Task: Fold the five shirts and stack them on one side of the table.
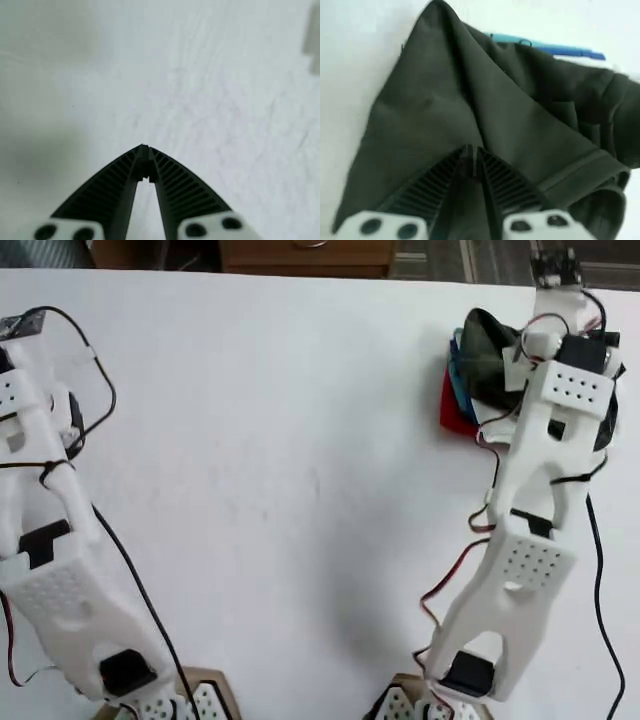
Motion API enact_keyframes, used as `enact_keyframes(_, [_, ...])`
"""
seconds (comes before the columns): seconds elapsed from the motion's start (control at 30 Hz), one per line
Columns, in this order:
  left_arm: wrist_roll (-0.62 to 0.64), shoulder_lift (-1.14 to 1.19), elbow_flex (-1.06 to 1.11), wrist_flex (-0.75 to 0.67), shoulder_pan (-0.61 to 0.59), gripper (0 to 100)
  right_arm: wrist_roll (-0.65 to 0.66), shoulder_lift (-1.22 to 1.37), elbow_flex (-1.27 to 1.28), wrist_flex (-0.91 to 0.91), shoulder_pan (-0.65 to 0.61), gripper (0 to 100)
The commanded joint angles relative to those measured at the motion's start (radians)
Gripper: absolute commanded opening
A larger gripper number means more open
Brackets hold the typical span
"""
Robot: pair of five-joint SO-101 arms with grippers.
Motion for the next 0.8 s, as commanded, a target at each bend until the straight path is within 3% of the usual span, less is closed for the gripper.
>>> enact_keyframes(0.0, [-0.005, -0.063, -0.004, -0.008, -0.011, 3, 0.002, 0.030, -0.008, -0.030, 0.050, 2.0])
enact_keyframes(0.43, [-0.003, -0.063, -0.002, 0.028, -0.009, 3, -0.008, 0.153, -0.011, -0.585, 0.147, 2.1])
enact_keyframes(0.57, [-0.005, -0.071, -0.002, 0.029, -0.012, 3, -0.008, 0.153, -0.120, -0.522, 0.140, 2.3])
enact_keyframes(0.77, [0.000, -0.066, -0.004, 0.026, -0.006, 3, -0.008, 0.153, -0.390, -0.229, 0.136, 2.4])
